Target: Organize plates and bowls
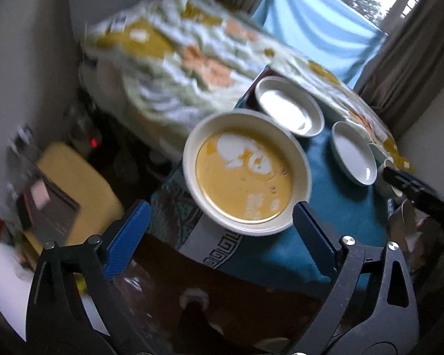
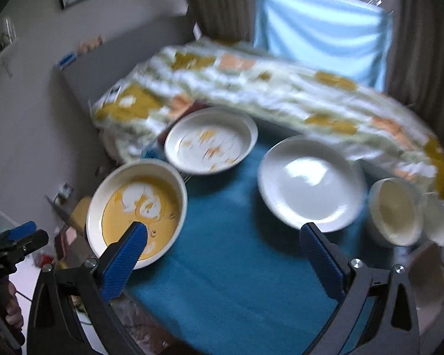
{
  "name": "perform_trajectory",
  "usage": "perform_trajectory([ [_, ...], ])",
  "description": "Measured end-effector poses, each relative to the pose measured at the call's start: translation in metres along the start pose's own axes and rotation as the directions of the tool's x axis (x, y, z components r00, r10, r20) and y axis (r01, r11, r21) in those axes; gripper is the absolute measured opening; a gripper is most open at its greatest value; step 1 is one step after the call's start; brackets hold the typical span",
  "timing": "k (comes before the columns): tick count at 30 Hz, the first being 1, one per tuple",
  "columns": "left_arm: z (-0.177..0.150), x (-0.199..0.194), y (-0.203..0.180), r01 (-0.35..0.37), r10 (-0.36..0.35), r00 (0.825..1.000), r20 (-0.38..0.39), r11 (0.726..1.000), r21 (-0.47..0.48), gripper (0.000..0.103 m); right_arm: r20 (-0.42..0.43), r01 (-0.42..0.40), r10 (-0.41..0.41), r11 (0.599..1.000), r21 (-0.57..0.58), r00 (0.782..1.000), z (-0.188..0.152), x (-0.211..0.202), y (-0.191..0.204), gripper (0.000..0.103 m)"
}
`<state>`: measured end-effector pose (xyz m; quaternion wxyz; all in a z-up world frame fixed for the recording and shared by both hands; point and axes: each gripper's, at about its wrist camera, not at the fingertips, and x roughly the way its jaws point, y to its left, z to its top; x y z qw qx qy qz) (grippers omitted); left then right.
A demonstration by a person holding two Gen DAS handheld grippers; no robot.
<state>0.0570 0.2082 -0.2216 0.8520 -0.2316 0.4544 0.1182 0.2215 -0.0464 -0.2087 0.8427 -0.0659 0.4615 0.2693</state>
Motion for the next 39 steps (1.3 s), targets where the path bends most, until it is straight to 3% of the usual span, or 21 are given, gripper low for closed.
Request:
perform_trajectory([
  [4,0.003,0.045,0.023,0.082,-0.091,0.990,-0.108,0.993,-0.091,0.074,-0.126,-0.096,0.096,0.995,0.007,0.987,0.007,0.058,0.006,0.084],
  [7,0.007,0.068,0.028,0.101,-0.115,0.981,-0.154,0.990,-0.098,0.065,-0.182,-0.135,0.136,0.991,0.015,0.974,0.011,0.088,0.011,0.073],
  [15,0.022,0.106,0.033,0.128,-0.149,0.962,-0.231,0.986,-0.102,0.062,-0.264,-0.189,0.185,0.982,0.013,0.946,0.026,0.127,0.019,0.059],
  [23,0.030,0.123,0.037,0.105,-0.127,0.955,-0.268,0.990,-0.095,0.026,-0.319,-0.230,0.221,0.973,0.009,0.922,0.032,0.153,0.020,0.030],
  [25,0.031,0.125,0.040,0.086,-0.109,0.955,-0.275,0.992,-0.097,0.014,-0.328,-0.242,0.230,0.970,0.005,0.916,0.033,0.155,0.020,0.016],
  [26,0.031,0.126,0.042,0.080,-0.105,0.955,-0.278,0.992,-0.100,0.012,-0.334,-0.253,0.239,0.967,0.003,0.911,0.032,0.156,0.021,0.014],
  [28,0.030,0.125,0.043,0.082,-0.107,0.954,-0.280,0.992,-0.101,0.011,-0.343,-0.269,0.253,0.963,0.001,0.905,0.032,0.157,0.022,0.013],
  [32,0.030,0.126,0.034,0.017,-0.019,0.959,-0.281,1.000,-0.012,0.012,-0.344,-0.269,0.245,0.963,-0.022,0.906,0.031,0.154,0.024,0.013],
  [39,0.026,0.120,0.015,-0.063,0.088,0.968,-0.234,0.992,0.110,0.015,-0.322,-0.252,0.219,0.966,-0.063,0.921,0.029,0.152,0.031,0.014],
])
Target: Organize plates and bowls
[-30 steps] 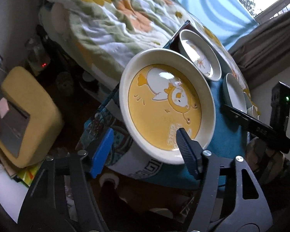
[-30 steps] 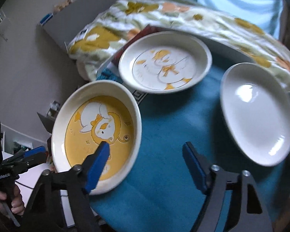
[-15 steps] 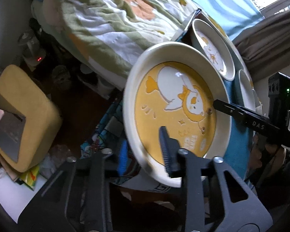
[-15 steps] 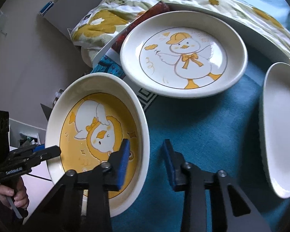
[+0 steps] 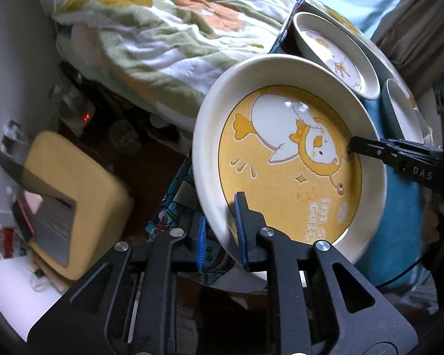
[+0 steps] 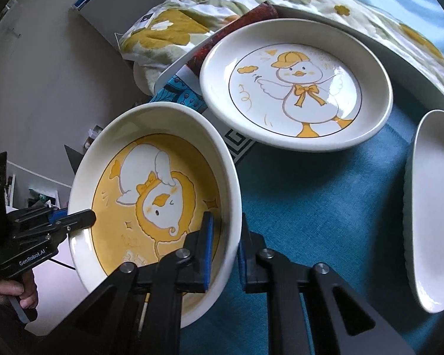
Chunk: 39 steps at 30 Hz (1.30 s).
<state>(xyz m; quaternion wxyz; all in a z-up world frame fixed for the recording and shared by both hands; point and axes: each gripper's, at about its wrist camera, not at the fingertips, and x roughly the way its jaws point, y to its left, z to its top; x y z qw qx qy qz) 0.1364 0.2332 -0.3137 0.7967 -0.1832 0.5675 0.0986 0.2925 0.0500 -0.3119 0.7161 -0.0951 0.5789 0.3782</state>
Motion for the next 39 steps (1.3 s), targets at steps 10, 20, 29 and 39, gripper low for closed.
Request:
perform_trajectory([
  [10,-0.003,-0.022,-0.022,-0.028,0.022,0.995,0.094,0.997,0.066,0.015,0.099,0.029,-0.029,1.000,0.002,0.995,-0.023,-0.027,0.001,0.014],
  [20,-0.018,-0.071,-0.083,0.000,-0.045,0.977,0.207,0.977,0.213,0.015,0.253,0.071,-0.094,0.992,0.102,0.963,-0.077,-0.108,-0.010,0.014],
  [29,-0.062,-0.075,-0.188,0.111,-0.193,0.969,0.156,0.899,0.423,0.015,0.295,0.155,-0.253,0.935,0.318,0.921,-0.174,-0.173,-0.052,0.014],
  [39,-0.112,-0.022,-0.288,0.182,-0.267,0.960,0.077,0.813,0.553,0.015,0.273,0.221,-0.378,0.855,0.469,0.885,-0.266,-0.185,-0.122,0.014],
])
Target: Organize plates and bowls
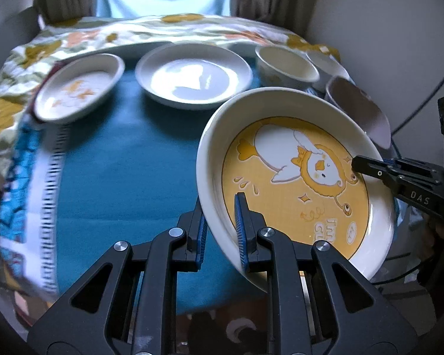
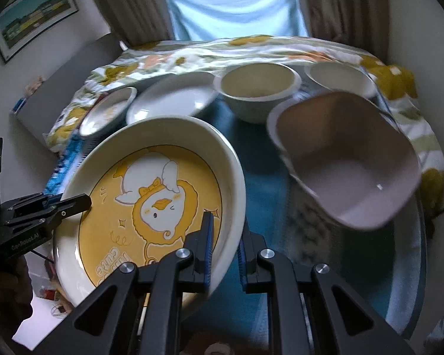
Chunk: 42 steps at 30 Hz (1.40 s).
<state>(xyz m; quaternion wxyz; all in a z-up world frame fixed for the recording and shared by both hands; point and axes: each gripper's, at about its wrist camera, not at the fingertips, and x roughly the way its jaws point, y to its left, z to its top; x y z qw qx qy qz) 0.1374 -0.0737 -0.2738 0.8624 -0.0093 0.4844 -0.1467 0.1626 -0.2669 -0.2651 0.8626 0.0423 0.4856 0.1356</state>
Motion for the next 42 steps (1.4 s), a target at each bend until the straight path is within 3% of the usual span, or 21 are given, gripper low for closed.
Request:
perform_trajectory([
  [7,-0.008,0.035,-0.025,0.007,-0.007,1.000,0.000,1.000,0.011,0.015,0.017,0.017,-0.018,0.999,0.031,1.000,-0.020,0.011,-0.032,0.013],
  [20,-0.011,0.051,-0.028,-0.008,0.008,1.000,-0.004,1.000,0.029,0.015,0.057,-0.016,0.012,0.997,0.075,0.998,-0.038,0.019,-0.052,0.014],
  [26,-0.010,0.052,-0.033,-0.038,0.039,0.999,-0.012,0.998,0.052,0.028,0.055,-0.044,0.038,0.992,0.115,0.998,-0.040,0.022,-0.059,0.014],
  [28,-0.011,0.052,-0.034,-0.051,0.052,0.999,-0.011,0.997,0.061,0.050,0.053,-0.045,0.038,0.991,0.130,0.998,-0.040,0.021,-0.060,0.014],
  [29,-0.011,0.051,-0.033,-0.057,0.058,0.998,-0.005,0.996,0.062,0.054,0.053,-0.040,0.033,0.991,0.128,0.998,-0.041,0.020,-0.060,0.014],
  [36,-0.010,0.037,-0.027,-0.065,0.065,0.998,-0.003,0.997,0.042,0.055,0.046,0.014,-0.019,0.993,0.116,0.999,-0.046,0.005,-0.057,0.021],
  [42,0.001,-0.016,-0.024,-0.091,0.090,0.995,0.038,0.996,0.023,0.055,0.063,0.033,-0.040,0.993,0.116,0.997,-0.040,-0.047,-0.048,0.021],
])
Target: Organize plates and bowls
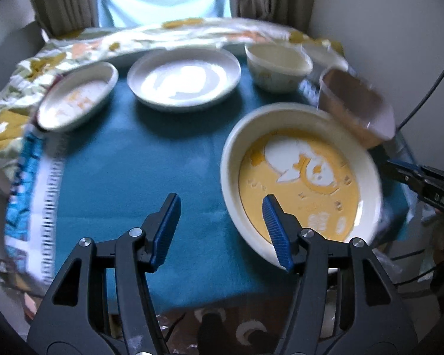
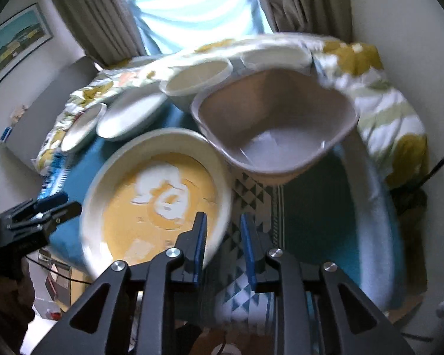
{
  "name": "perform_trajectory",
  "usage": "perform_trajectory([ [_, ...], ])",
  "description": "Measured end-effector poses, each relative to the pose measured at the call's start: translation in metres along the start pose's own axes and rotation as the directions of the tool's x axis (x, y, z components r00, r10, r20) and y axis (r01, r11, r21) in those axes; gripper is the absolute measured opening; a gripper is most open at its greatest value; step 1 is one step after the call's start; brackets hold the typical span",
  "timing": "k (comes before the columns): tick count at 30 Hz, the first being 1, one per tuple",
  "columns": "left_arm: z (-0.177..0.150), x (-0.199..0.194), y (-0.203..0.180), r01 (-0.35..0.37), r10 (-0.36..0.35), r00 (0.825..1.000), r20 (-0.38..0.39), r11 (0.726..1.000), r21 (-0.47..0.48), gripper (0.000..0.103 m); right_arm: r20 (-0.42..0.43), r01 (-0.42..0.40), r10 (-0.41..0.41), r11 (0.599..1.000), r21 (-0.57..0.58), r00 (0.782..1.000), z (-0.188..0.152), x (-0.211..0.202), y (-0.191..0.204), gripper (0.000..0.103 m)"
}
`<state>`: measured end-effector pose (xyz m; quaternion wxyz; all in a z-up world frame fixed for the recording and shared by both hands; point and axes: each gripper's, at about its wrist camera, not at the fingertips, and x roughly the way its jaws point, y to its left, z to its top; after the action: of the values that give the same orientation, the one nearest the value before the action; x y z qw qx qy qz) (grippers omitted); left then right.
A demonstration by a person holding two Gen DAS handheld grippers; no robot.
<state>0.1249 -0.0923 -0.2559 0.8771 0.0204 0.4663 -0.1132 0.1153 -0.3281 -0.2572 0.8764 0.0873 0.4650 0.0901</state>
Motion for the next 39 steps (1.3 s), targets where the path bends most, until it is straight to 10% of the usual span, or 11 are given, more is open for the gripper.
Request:
perform_trajectory([
  [6,0.031,-0.073,0.014,-0.021,0.025,0.994,0.108,0.999,-0.042,0.055,0.097,-0.076,0.087,0.990,-0.119,0.991,0.039,-0.056,0.050,0.025],
  [8,0.044,-0.090,0.021,-0.023,0.030,0.989,0.146,0.999,-0.048,0.060,0.117,-0.101,0.118,0.985,-0.141,0.986,0.055,-0.063,0.069,0.044],
  [10,0.057,-0.101,0.029,-0.027,0.036,0.984,0.175,0.998,-0.051,0.087,0.136,-0.120,0.140,0.982,-0.144,0.981,0.067,-0.065,0.082,0.092],
  [12,0.070,-0.110,0.041,-0.027,0.037,0.976,0.215,0.998,-0.051,0.099,0.159,-0.131,0.155,0.980,-0.149,0.975,0.077,-0.064,0.097,0.102],
  [27,0.203,0.007,0.157,0.088,-0.097,0.993,0.062,0.988,0.129,0.103,0.042,0.113,-0.113,0.994,0.005,0.993,0.137,0.049,0.149,0.102],
  [35,0.233,0.118,0.172,0.268,-0.230,0.959,-0.165,0.927,0.263,0.093,-0.105,0.158,-0.139,0.967,0.200,0.985,0.145,0.121,0.128,0.102],
  [39,0.238,0.157,0.167,0.305,-0.235,0.939,-0.253,0.908,0.288,0.082,-0.144,0.158,-0.123,0.952,0.263,0.982,0.149,0.151,0.117,0.083],
])
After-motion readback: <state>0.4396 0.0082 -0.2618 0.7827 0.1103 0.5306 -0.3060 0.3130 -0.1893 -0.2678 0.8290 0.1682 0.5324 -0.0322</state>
